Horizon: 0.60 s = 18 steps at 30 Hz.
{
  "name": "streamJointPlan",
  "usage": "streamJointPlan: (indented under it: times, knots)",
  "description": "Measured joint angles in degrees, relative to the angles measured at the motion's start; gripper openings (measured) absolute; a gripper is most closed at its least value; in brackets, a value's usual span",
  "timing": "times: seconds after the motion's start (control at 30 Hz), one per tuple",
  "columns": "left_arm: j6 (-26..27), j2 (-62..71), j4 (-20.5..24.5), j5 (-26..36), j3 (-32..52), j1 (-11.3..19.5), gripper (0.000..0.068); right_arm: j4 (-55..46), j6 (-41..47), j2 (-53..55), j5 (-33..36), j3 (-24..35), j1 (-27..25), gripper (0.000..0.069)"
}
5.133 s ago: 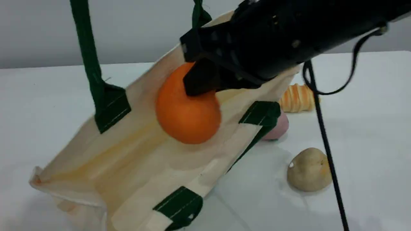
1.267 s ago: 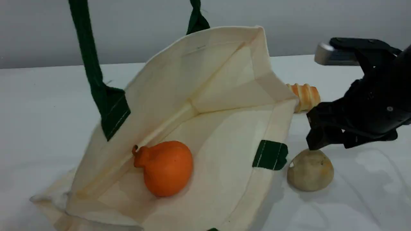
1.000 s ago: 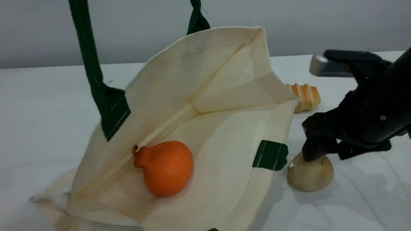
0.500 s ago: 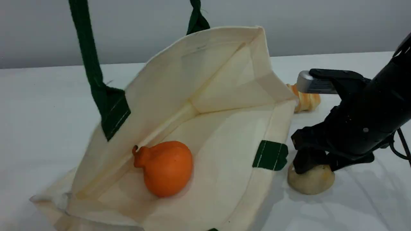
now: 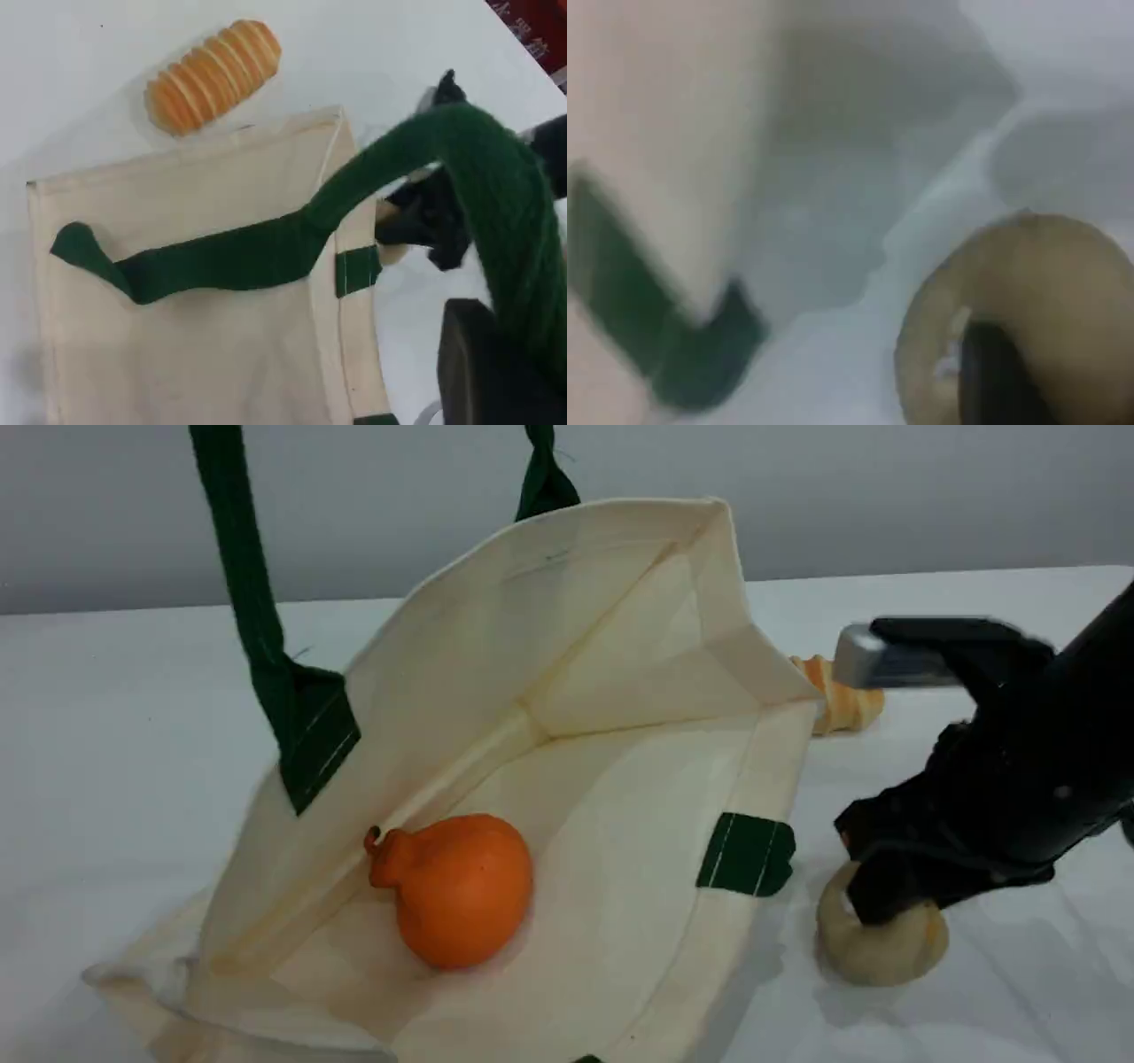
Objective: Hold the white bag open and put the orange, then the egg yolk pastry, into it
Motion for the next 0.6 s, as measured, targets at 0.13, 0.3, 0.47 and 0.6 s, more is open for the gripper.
streamJointPlan:
  times: [0.13,0.3,0.47,0.6]
  knots:
    - [0.0,0.0,0.0,0.0,0.0,0.0,0.0067,-0.77,0.11,-6.55,2.02,3.13,-0.06,0.023]
    - [0.0,0.0,0.0,0.0,0.0,0.0,0.0067,0.51,0.33,-15.8,8.15,3.87,0.06,0.0224]
    - [0.0,0.0,0.0,0.0,0.0,0.0,0.0067,5.61,-1.2,-21.56,14.04,3.87,0.13,0.0224]
    - [0.0,0.0,0.0,0.0,0.0,0.0,0.0067,13.47,-7.01,-21.51,16.44,3.87,0.77,0.0221]
